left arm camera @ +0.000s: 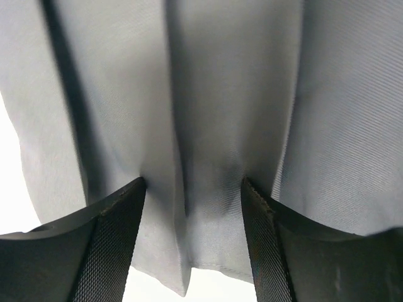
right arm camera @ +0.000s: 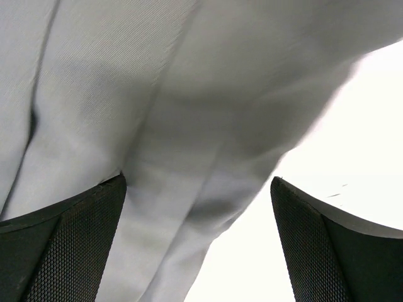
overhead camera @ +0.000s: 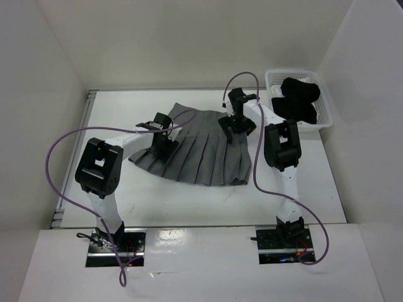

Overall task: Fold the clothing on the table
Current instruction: Flatten the skirt out

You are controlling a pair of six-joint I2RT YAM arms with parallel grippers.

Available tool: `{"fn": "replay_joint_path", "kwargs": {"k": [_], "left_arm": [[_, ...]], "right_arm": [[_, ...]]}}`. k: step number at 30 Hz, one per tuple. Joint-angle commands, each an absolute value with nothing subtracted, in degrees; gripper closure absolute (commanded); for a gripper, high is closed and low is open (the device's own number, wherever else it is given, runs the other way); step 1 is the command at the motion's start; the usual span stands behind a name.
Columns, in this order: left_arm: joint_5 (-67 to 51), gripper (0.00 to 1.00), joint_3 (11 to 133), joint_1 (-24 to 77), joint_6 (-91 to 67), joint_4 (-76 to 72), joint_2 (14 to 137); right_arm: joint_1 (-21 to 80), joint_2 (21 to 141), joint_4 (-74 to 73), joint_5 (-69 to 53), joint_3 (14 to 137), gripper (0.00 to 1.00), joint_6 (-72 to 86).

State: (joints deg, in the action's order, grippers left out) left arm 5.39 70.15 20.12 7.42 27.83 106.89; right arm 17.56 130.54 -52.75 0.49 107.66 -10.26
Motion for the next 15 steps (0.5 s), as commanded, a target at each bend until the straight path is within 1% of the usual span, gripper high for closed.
{"fn": "replay_joint_path", "kwargs": {"k": [1,2,6,11,15], "left_arm": [[1.24,0.31,68.38,21.97,7.21,34.54,107.49],[0.62,0.33,68.38,21.97,7.21,35.15,106.88],[-1.32,0.36,67.77,23.20,7.21,36.47,105.56],[-3.08,0.36,66.71,24.35,5.98,38.14,105.03],[-3.69,0.36,66.71,24.87,5.98,38.67,103.97]], "right_arm": [[17.40,132.97,-50.36,3.16,112.49,0.01,-9.93],[17.40,133.50,-50.36,3.16,113.89,0.01,-9.93],[17.40,136.66,-50.89,2.64,118.82,0.01,-9.93],[17.92,140.79,-52.47,2.11,125.05,0.01,-10.45],[18.46,142.47,-53.17,2.11,127.78,0.01,-10.46]]}}
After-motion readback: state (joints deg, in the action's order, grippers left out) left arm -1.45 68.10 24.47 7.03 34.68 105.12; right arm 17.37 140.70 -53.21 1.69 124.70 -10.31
